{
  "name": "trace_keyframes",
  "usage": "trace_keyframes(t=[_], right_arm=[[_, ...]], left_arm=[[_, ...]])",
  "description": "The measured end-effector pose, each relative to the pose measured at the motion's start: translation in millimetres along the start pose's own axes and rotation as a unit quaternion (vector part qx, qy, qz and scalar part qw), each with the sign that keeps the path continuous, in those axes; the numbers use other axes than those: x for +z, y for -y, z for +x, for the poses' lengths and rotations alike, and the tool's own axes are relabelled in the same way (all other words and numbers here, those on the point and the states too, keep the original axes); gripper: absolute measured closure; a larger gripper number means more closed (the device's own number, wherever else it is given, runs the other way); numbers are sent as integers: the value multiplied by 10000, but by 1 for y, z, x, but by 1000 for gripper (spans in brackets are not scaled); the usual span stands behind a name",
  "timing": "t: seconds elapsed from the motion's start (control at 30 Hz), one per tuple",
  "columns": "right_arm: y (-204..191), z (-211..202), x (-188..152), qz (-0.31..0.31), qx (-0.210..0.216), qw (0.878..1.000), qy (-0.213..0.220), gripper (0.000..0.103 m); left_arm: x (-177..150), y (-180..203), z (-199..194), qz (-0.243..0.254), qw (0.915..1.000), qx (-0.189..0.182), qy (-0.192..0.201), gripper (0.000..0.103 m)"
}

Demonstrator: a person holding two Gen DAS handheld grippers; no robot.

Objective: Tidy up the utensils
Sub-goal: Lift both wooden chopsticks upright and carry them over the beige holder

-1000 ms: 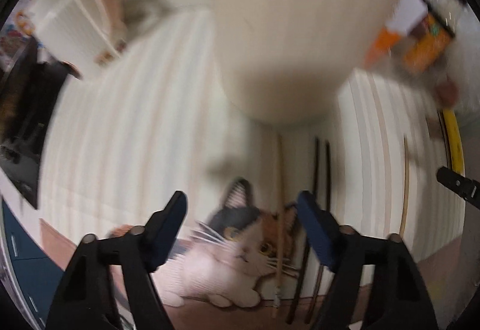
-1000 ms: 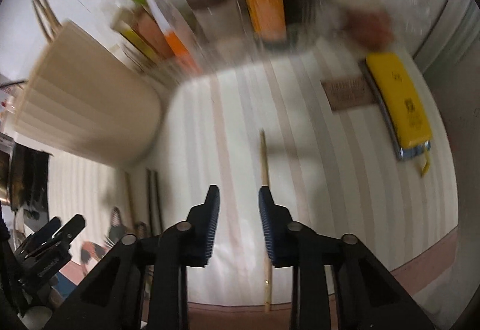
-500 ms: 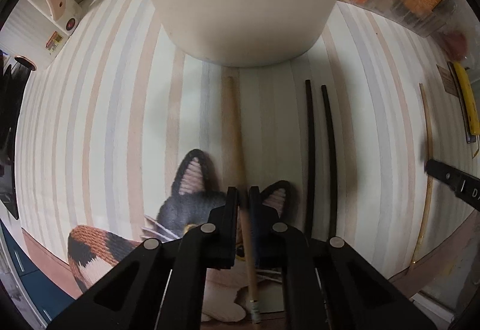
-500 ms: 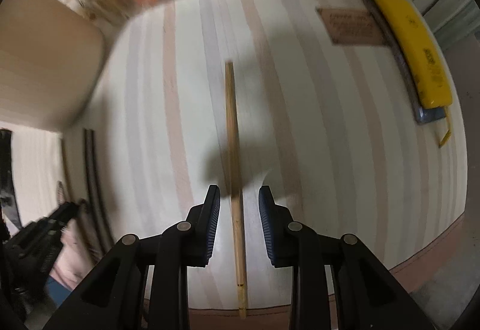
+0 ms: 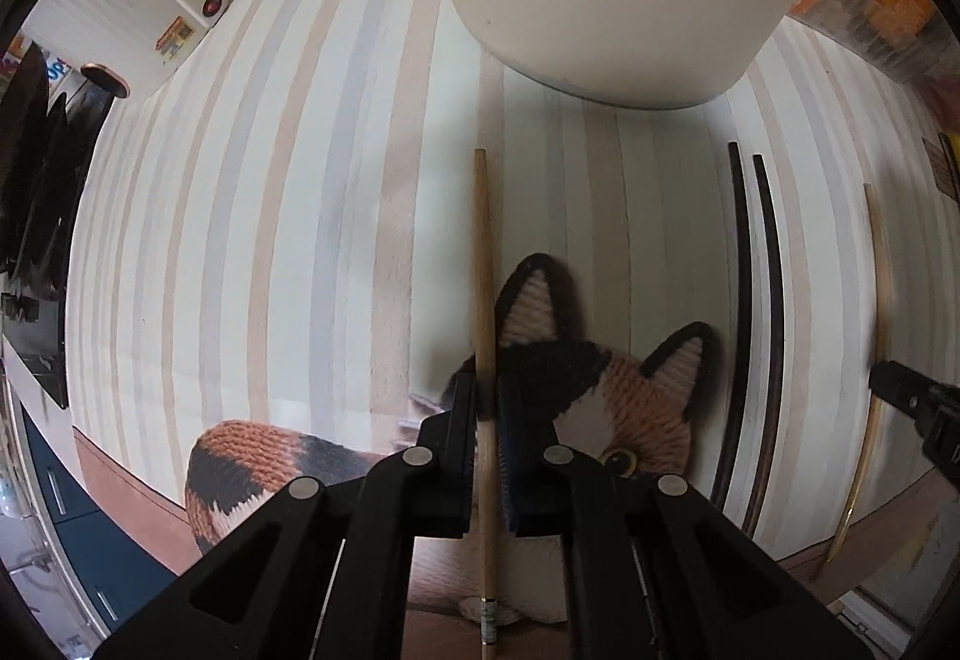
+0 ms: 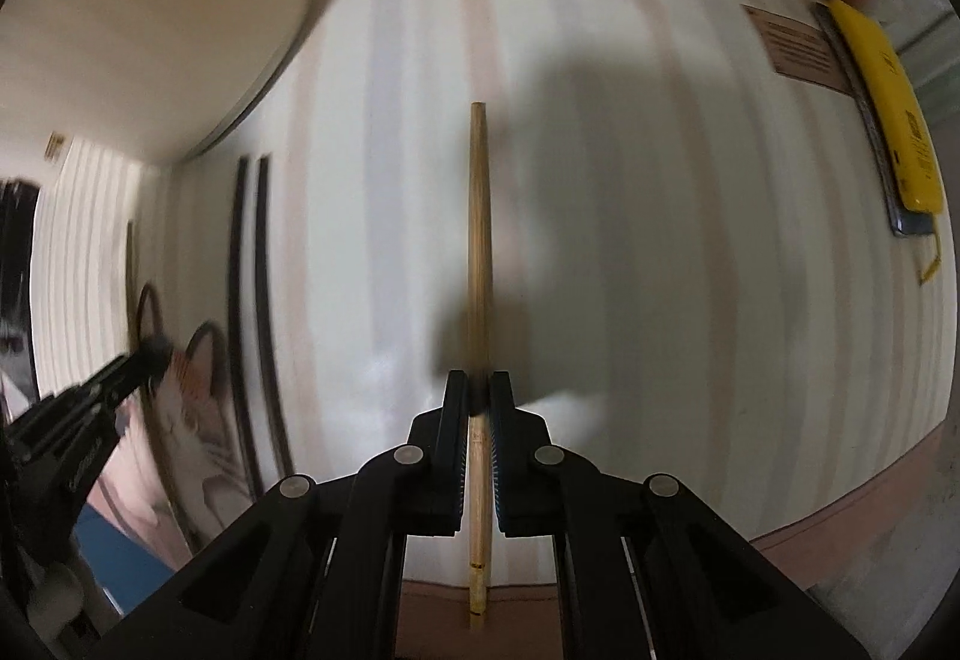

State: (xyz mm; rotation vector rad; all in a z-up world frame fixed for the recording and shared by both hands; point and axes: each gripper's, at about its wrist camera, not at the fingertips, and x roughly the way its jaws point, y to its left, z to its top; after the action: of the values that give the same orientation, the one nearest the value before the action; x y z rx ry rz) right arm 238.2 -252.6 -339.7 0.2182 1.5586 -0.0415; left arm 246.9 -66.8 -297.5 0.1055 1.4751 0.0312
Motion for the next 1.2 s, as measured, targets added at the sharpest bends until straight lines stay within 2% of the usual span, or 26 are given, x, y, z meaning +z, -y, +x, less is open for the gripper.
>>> trace_keyframes(t=[0.37, 0.83, 1.03, 1.2], right_arm=[[-20, 6, 5, -359, -219, 9988, -237, 95], [-30, 23, 40, -437, -469, 9952, -745, 95], [-41, 25, 39, -463, -670, 9951, -554, 95], [-37, 22, 30, -266, -495, 9980, -299, 96]], left_arm=[[5, 4, 5, 8, 10000, 20, -13, 99], [14, 7, 8, 62, 9998, 56, -162, 98], [12, 8, 9, -21, 9999, 22, -114, 99], [7, 2, 0, -161, 9999, -38, 20, 99]])
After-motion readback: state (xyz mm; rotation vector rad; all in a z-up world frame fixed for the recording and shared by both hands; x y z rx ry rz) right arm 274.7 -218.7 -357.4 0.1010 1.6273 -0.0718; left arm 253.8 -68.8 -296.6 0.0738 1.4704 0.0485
